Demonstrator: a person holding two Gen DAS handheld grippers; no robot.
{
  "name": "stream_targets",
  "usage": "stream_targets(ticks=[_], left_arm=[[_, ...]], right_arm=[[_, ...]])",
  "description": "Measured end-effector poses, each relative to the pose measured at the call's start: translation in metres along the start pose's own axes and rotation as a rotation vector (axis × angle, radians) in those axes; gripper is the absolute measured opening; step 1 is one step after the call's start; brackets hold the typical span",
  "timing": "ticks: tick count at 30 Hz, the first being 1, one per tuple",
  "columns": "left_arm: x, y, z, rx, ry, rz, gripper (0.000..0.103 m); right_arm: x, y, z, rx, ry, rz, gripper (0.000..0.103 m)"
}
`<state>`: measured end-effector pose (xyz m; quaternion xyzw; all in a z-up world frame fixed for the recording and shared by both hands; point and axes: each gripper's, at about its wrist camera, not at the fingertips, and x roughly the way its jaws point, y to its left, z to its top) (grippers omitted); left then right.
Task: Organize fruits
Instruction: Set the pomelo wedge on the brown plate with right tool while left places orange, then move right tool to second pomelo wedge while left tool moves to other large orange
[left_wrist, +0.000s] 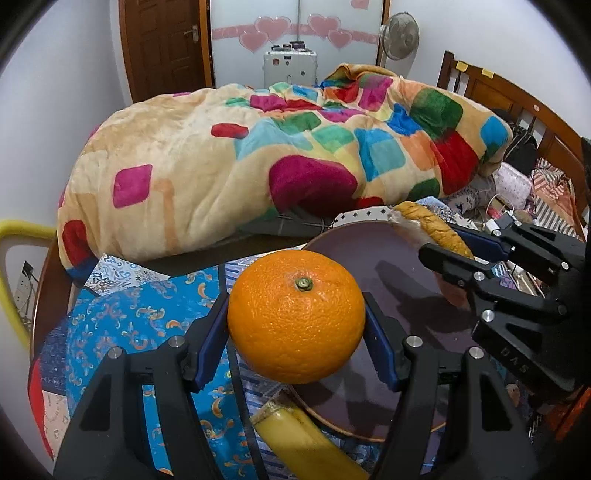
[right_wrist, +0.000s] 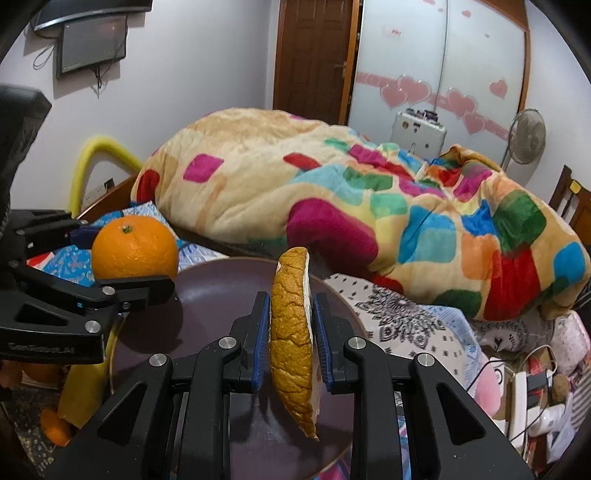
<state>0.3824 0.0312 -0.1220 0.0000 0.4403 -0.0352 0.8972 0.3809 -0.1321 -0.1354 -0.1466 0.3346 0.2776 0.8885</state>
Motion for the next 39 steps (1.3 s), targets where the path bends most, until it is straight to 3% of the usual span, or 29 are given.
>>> stream_targets(ticks=[12,17,21,24,26,39], left_arm=[[0.021,-0.015,-0.003,0.072,0.129,-0.008,0.068],[0.021,-0.016,-0.005,0.086,0.143,-0.019,0.068],[0.020,-0.017,-0.005,0.090,0.138,-0.024,0.069],[0.013,-0.019,-0.006,0.099,0.111,-0.030,0.075],[0.006,-0.020,-0.006,0.092,0.079,-0.027,0.087],[-0.079,-0.006,-0.019,0.013,-0.109,-0.012,0.088]], right_arm=[[0.013,0.001,-0.003,0.008,0.056,0.027,0.024],[0.009,0.001,-0.008,0.012,0.068,0.038,0.039],[-0.001,0.000,-0.010,0.022,0.053,0.028,0.040],[-0.011,-0.004,-0.012,0.036,0.041,0.020,0.041],[-0.019,-0.007,-0.014,0.045,0.031,0.014,0.042],[-0.085,0.008,-0.026,0.015,-0.075,-0.080,0.052]])
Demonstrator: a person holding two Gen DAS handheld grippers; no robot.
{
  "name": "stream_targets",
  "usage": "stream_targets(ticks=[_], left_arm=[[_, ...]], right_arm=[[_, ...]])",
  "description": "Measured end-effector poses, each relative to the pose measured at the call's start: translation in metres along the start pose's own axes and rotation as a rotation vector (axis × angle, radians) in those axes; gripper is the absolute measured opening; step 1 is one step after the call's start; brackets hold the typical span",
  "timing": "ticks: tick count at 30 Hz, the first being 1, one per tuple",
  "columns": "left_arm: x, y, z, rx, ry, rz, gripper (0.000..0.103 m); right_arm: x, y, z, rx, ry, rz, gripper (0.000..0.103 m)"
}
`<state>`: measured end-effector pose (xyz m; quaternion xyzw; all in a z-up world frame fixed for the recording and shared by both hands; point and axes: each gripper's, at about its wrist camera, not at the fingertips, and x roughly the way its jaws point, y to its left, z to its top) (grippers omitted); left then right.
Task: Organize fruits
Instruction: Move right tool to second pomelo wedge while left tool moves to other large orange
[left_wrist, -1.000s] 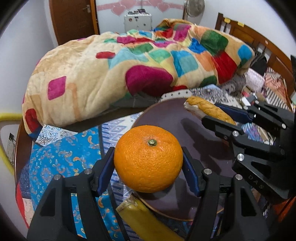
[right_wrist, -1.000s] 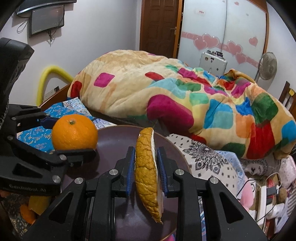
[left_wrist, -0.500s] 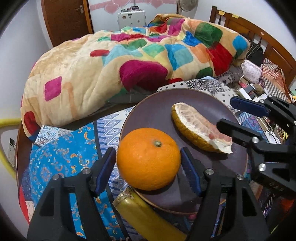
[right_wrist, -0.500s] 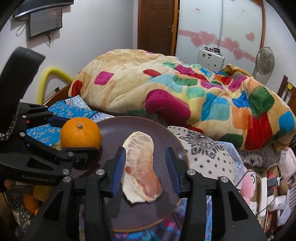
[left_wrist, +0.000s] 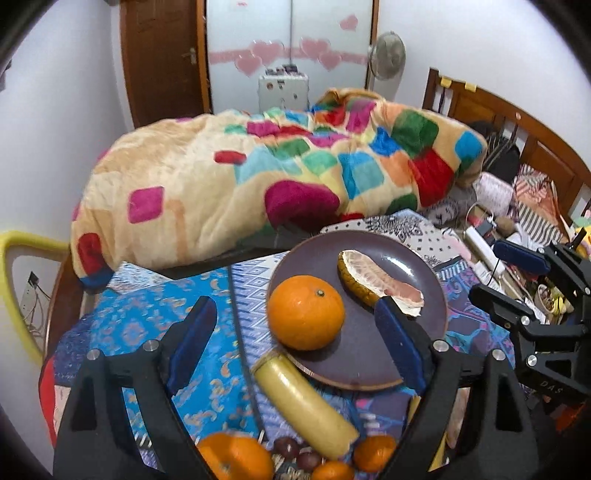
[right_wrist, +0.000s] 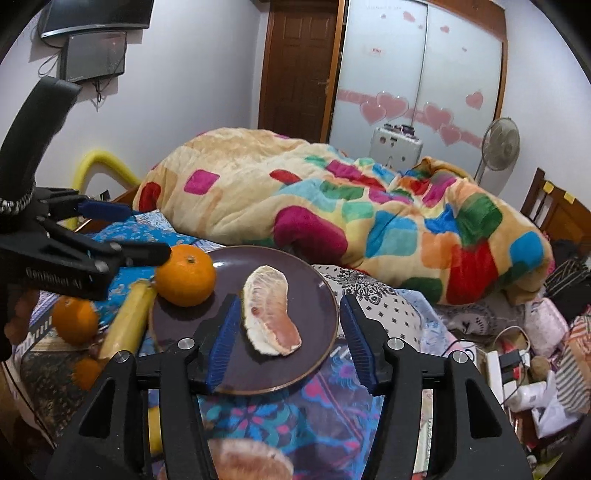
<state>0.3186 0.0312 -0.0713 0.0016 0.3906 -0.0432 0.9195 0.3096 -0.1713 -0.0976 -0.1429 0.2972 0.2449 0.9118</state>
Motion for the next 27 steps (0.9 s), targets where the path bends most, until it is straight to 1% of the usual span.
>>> stream_targets(ticks=[4,8,12,14,19,24,27], left_arm=[[-0.033,0.006,-0.015,-0.014,-0.055,0.027,0.090],[-0.058,0.011,-0.034,-0.010,-0.085,0.048,0.090],[-0.076,0.019,-0.057,-0.032,-0.105,0.058,0.092],[-0.080,0.022,-0.069,-0.035,-0.106,0.061,0.092],[-0.083,0.027,-0.101,-0.019,-0.094,0.087,0.092],[-0.079,0.030,-0.128,-0.002,-0.086,0.103,0.092],[-0.071,0.035,-0.137,-0.002,-0.069,0.103,0.092]], right_arm=[[-0.025,0.006,-0.007,0.020,-0.039,0.003,0.063],[-0.040,0.011,-0.020,0.054,-0.058,0.008,0.066],[-0.049,0.020,-0.039,0.070,-0.057,0.004,0.068],[-0.051,0.024,-0.046,0.073,-0.058,0.000,0.070],[-0.049,0.040,-0.071,0.067,-0.027,-0.012,0.074],[-0.035,0.047,-0.095,0.083,0.024,-0.019,0.075],[-0.021,0.049,-0.103,0.082,0.058,-0.043,0.075]])
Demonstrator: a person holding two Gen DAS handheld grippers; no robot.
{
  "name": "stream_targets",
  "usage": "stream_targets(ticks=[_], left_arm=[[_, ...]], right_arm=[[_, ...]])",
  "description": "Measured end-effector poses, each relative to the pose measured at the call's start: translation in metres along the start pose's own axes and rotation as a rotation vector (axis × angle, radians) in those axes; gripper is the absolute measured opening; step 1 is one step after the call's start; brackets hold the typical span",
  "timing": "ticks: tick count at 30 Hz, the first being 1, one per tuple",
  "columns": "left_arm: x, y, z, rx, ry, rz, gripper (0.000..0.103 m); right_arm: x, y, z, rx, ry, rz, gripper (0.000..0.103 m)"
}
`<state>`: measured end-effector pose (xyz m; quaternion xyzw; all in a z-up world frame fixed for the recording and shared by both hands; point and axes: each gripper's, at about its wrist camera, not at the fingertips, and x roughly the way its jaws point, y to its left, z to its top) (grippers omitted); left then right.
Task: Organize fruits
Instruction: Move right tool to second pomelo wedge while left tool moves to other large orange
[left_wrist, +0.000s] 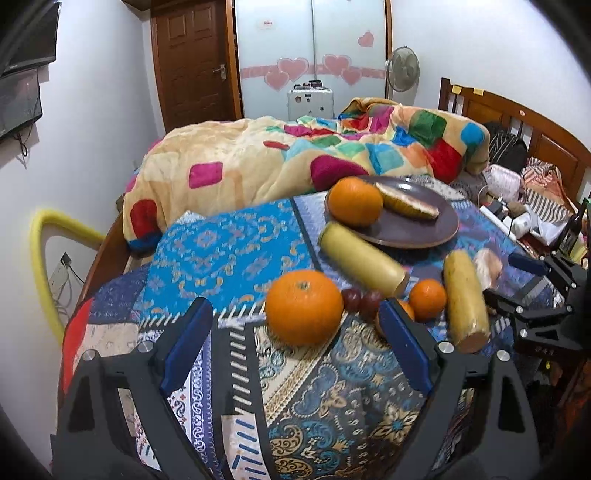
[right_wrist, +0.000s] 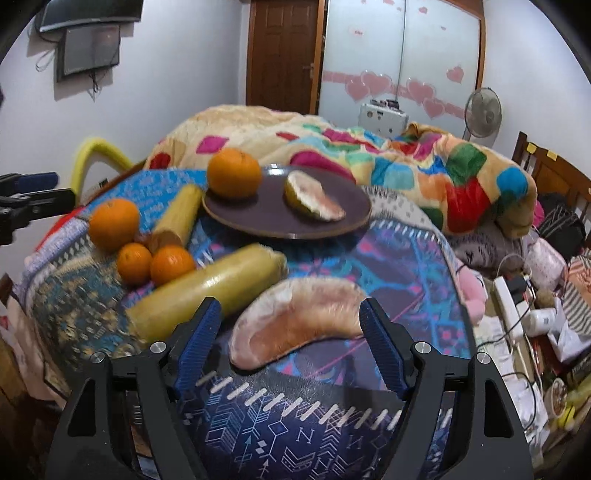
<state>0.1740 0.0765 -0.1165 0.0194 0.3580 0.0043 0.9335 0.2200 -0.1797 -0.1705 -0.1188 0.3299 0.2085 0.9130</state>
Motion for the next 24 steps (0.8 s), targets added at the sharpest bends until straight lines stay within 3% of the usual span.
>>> stream_targets(ticks=[6,13,22,24], left_arm=[[0.021,0.006,-0.005,-0.022,0.026,0.006,0.092],[0.040,0.006,-0.005,-0.037,0.046,-0.014,0.092],[0.059,0.008,-0.002,-0.055,0.088,-0.030,0.084],[0.063,0.009,-0.001,-0.061,0.097,-0.042,0.083]], right_arm=[[0.000,-0.009,-0.010,0.000,0.012,-0.026,0.074],[-0.013,-0.048,-0.024,0.062,0.046,-0.078,0.073],[0.002,-0.041,-0.008,0.094,0.043,0.035,0.073],[0.013,-0.039,-0.005,0.092,0.051,0.041,0.068]])
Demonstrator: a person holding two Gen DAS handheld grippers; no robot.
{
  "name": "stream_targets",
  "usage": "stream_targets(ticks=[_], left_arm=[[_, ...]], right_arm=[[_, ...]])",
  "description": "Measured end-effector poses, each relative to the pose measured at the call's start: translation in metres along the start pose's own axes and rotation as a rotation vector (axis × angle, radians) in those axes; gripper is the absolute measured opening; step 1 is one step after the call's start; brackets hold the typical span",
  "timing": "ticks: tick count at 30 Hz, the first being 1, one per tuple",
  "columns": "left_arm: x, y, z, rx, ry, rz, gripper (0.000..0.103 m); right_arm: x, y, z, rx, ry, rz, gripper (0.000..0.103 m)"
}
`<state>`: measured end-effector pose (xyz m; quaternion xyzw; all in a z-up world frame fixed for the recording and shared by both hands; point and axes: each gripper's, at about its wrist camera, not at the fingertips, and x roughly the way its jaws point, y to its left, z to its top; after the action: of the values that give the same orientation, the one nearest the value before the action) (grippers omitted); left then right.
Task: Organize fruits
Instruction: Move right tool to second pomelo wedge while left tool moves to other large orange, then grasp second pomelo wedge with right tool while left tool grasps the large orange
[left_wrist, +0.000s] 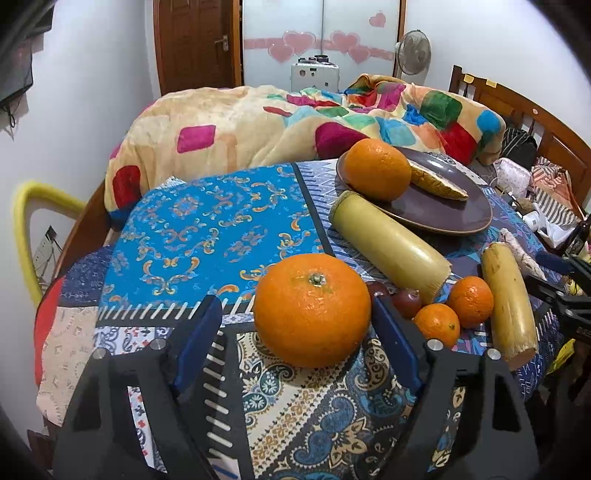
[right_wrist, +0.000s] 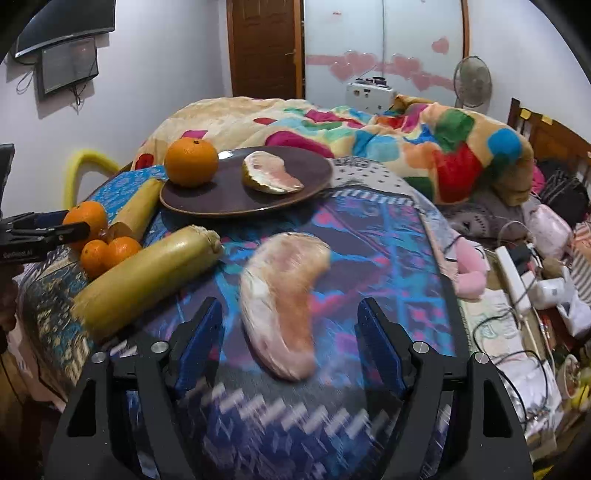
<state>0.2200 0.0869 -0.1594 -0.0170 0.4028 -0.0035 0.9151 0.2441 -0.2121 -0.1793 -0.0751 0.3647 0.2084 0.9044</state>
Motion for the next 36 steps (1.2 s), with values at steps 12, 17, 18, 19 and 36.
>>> stream_targets(ticks=[12,17,18,19,36], left_arm=[[0.009,-0.006,0.003,0.023,0.006,-0.033,0.064],[0.002,-0.007,0.002,0.025,-0.003,-0.024,0.063],[0.000,-0.007,0.003,0.021,-0.009,-0.025,0.063],[-0.003,-0.007,0.004,0.018,-0.014,-0.025,0.063],[-0.040,-0.036,0.029,0.033,-0.102,-0.078,0.063]], right_arm=[[0.015,-0.003,0.005,-0.016,-0.015,0.005,0.039],[0.011,-0.004,0.004,-0.033,-0.024,-0.007,0.036],[0.009,-0.004,0.004,-0.032,-0.027,-0.007,0.035],[0.008,-0.006,0.004,-0.030,-0.030,-0.007,0.034],[-0.033,-0.018,0.022,-0.025,-0.130,-0.002,0.020]])
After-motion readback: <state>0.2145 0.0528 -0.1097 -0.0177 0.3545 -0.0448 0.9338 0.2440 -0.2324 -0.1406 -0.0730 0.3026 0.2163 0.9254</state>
